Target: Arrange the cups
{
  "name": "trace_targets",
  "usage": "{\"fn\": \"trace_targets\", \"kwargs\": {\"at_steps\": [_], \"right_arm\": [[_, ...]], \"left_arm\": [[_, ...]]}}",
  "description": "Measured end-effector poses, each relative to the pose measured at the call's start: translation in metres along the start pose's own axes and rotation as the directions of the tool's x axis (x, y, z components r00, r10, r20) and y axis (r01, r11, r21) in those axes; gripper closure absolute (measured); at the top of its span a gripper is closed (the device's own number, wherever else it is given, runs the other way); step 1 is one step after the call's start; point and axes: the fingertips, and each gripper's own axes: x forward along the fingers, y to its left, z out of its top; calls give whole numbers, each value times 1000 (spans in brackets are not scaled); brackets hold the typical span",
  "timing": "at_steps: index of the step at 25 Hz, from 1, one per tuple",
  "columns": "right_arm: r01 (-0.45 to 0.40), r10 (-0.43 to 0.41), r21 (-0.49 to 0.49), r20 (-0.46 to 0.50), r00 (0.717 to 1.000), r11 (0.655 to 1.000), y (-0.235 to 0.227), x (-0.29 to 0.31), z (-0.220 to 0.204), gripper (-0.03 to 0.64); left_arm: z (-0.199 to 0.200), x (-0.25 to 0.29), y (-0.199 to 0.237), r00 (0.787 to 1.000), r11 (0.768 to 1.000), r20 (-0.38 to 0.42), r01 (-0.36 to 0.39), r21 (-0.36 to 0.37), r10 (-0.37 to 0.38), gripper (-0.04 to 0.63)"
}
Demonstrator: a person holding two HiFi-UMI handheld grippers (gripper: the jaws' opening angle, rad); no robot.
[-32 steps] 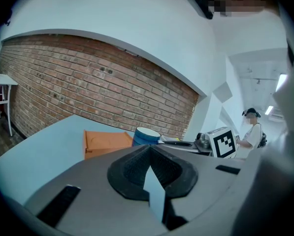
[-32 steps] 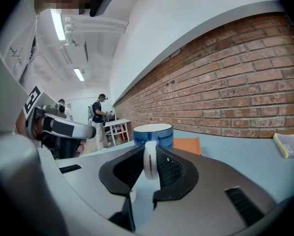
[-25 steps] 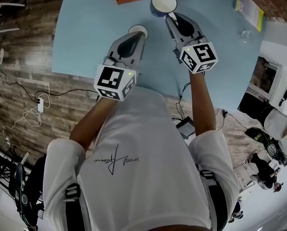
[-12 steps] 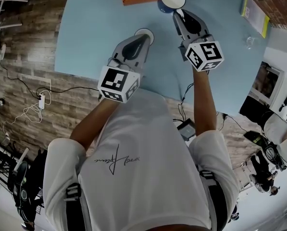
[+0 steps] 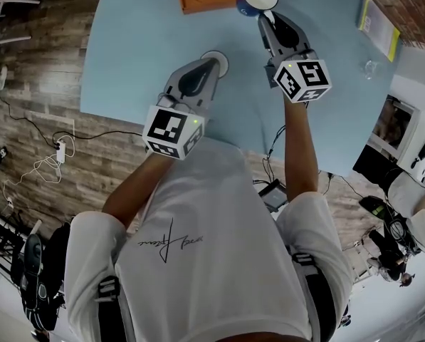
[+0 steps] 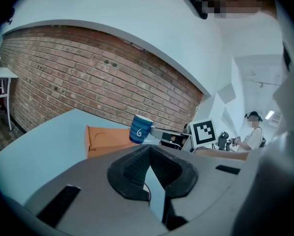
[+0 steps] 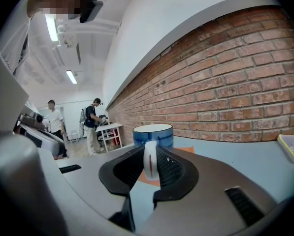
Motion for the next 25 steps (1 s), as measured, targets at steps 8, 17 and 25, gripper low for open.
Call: {"fn": "trace_targets", "kwargs": {"at_steps": [8,17,25], "right_arm": [[20,-20,-1,6,1000,1000,-12,20,-3,543],[46,-46,28,10,999,999,-27,34,-11,543],[66,-66,4,8,998,998,-34,46,-17,543]], "left_arm": [[0,5,7,1000,1000,-11,0,0,0,589],[-2,8,18,1000,1000,-25,-11,-8,11,589],[-4,7,23,999,1000,-39,-21,-13,20,589]]}}
